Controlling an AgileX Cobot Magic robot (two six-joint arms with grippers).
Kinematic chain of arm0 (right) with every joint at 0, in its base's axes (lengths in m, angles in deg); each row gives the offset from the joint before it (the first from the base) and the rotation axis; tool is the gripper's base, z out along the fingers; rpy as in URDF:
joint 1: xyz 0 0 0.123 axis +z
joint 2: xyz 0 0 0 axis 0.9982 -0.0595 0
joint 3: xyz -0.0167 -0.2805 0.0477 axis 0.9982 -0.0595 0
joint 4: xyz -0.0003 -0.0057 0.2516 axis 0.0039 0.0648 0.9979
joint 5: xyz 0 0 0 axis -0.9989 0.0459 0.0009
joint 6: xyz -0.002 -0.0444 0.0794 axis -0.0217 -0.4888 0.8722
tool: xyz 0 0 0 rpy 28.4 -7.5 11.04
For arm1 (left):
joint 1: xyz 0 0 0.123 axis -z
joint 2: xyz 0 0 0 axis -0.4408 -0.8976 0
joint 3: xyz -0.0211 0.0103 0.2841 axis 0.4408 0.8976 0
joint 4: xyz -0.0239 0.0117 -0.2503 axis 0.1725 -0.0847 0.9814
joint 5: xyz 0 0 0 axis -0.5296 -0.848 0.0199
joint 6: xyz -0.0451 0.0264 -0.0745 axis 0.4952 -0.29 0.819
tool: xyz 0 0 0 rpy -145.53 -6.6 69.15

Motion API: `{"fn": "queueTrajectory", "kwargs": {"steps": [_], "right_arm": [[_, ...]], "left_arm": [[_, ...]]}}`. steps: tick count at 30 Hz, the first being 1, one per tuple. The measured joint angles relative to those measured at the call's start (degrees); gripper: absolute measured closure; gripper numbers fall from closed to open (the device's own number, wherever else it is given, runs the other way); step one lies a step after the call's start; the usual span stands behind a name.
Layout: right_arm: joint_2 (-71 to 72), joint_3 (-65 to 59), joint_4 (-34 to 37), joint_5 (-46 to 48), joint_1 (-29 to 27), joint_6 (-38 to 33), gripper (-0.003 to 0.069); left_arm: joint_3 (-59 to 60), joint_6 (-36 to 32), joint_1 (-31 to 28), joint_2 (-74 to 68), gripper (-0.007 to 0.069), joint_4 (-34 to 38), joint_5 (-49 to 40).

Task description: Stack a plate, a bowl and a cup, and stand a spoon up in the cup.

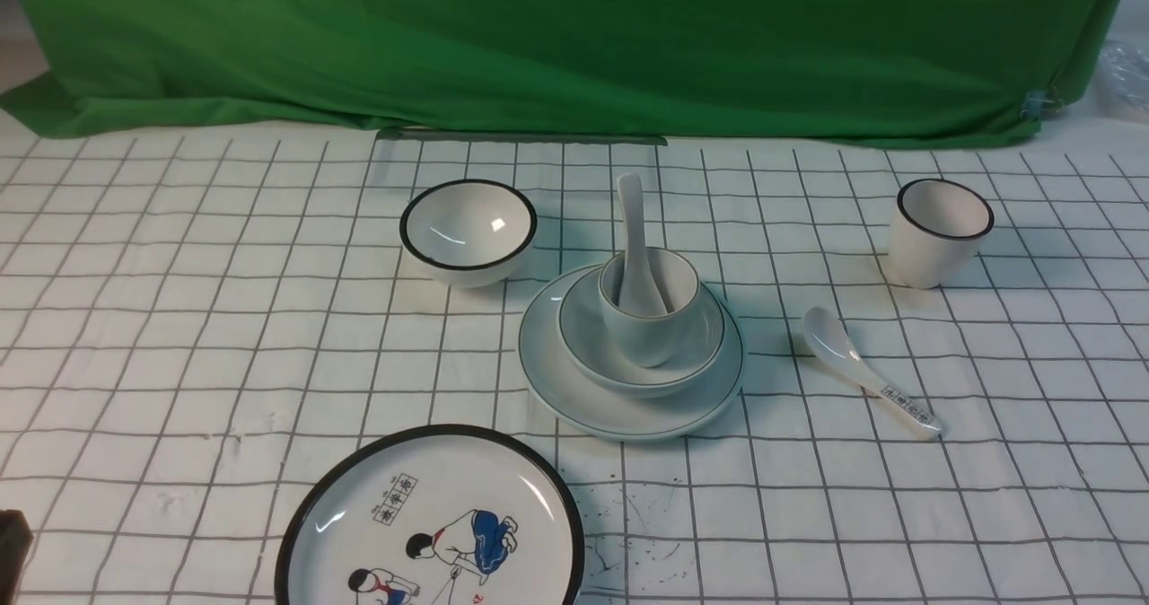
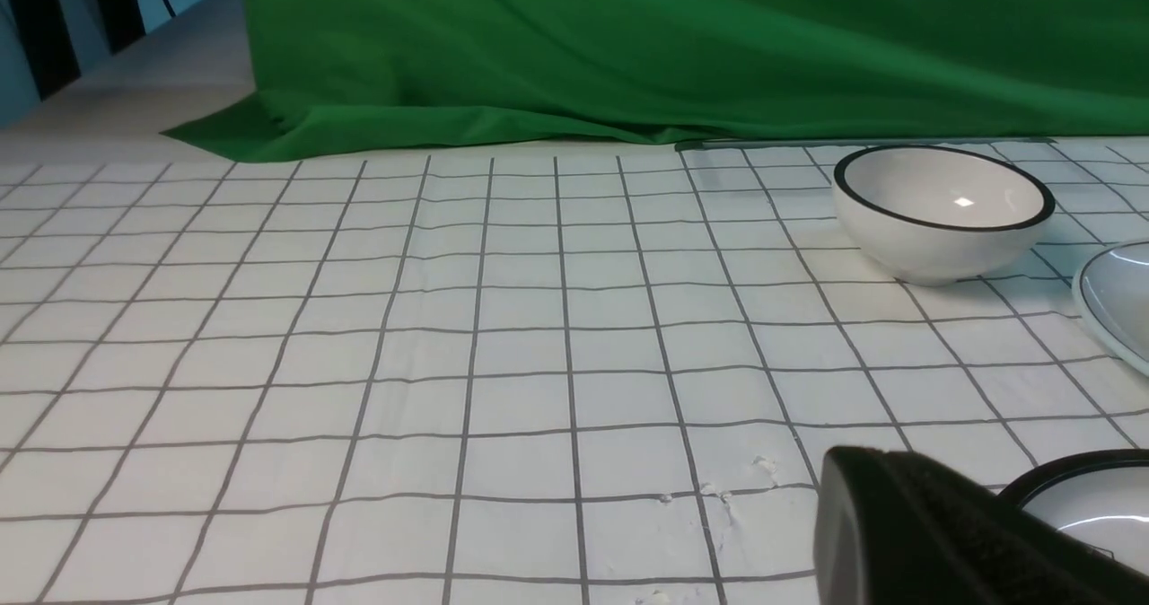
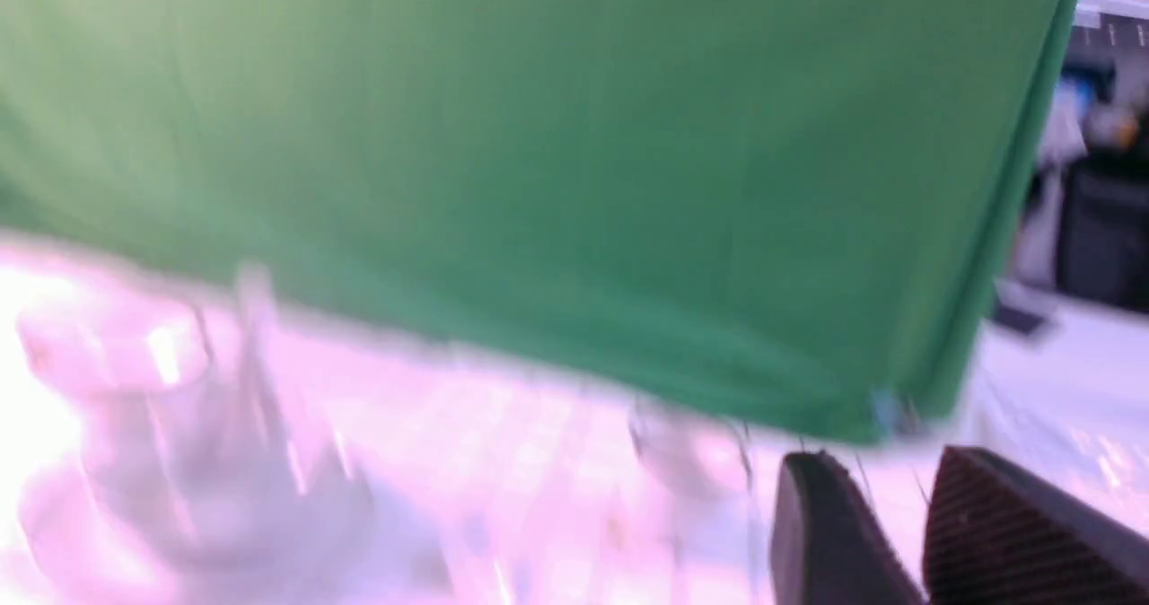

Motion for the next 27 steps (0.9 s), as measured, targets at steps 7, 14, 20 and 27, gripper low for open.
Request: {"fn": "queueTrajectory", "kwargs": {"steps": [7,14,20,27], "right_arm": [[2.36,-14.57,-0.20,-1.11,-2.55,-2.77,0.0427],[2.78,-16.38,-0.40,2.13,-2.55,1.55,0.0424],[2.78,-16.38,-0.34,2.13,-2.55,2.10,0.0422],[2.78,-16.38,-0.34,2.13,-2.55,2.12,0.0422]], "left_arm": [[0.00,0.00,-0.04,0.00,0.0623,0.00,0.00],[0.00,0.00,-0.04,0.04,0.0623,-0.47,-0.24],[0.00,0.00,-0.04,0.04,0.0623,-0.83,-0.26],[0.00,-0.14,-0.04,0.04,0.0623,-0.83,-0.33]]}}
